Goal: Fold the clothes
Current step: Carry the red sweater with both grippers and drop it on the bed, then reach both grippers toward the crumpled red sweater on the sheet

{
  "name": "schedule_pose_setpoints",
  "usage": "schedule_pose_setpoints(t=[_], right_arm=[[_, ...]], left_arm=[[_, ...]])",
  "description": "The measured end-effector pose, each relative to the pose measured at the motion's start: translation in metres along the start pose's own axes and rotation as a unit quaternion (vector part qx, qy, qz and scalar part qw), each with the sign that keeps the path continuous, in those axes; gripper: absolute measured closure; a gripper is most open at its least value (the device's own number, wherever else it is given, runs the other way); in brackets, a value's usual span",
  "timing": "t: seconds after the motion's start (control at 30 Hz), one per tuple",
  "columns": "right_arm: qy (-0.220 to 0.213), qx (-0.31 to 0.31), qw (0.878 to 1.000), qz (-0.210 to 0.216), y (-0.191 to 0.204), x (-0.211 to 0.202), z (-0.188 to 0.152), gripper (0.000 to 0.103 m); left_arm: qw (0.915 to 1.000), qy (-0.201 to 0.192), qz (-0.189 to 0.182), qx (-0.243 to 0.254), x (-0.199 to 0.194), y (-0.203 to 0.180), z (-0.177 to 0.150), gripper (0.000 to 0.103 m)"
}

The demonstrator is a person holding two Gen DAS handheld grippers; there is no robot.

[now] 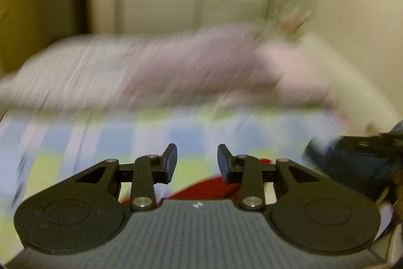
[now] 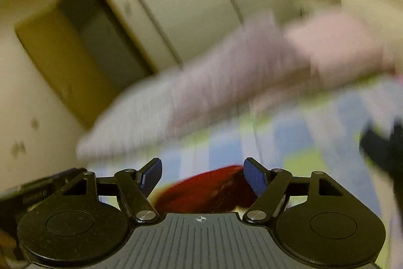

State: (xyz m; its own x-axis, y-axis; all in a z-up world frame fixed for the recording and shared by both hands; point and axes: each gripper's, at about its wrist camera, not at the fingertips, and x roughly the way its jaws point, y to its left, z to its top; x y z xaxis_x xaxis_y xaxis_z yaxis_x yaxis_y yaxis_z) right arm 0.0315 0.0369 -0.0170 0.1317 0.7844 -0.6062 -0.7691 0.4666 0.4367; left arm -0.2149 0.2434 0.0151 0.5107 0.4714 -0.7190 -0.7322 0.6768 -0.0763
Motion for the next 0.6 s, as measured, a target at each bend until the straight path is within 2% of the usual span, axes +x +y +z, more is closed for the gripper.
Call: schedule_pose_setpoints(t=[0.07,0.13,0.2,0.27,0.37,0.47,0.6], right_arm=[[0.056,-0.009,0.998,-0.013,-0.001,0.018,-0.038,0.028],[0.111,-0.019,0.993,-0.026,-0.001,0.037,-0.076,0.028],[0.151,-0.045,0.987,-0.044,0.001,0.050,-0.104,0.028],[0.171,-0.076,0.980,-0.061,0.004,0.056,-0.122,0.028],[0.171,-0.102,0.978,-0.062,0.028,0.048,-0.153,0.028],[0.162,-0.126,0.977,-0.058,0.039,0.037,-0.164,0.028],[0.153,-0.153,0.975,-0.051,0.038,0.019,-0.179,0.028]], left_arm=[[0.9979,0.057,0.027,-0.014,0.003,0.027,-0.035,0.073],[0.9935,0.100,0.048,-0.024,0.004,0.039,-0.067,0.073],[0.9900,0.125,0.059,-0.030,-0.003,0.046,-0.097,0.073],[0.9898,0.128,0.053,-0.033,-0.009,0.043,-0.108,0.073],[0.9914,0.121,0.038,-0.032,-0.016,0.030,-0.114,0.071],[0.9927,0.115,0.032,-0.018,-0.010,0.007,-0.116,0.068],[0.9921,0.115,0.049,0.001,-0.013,-0.019,-0.133,0.068]])
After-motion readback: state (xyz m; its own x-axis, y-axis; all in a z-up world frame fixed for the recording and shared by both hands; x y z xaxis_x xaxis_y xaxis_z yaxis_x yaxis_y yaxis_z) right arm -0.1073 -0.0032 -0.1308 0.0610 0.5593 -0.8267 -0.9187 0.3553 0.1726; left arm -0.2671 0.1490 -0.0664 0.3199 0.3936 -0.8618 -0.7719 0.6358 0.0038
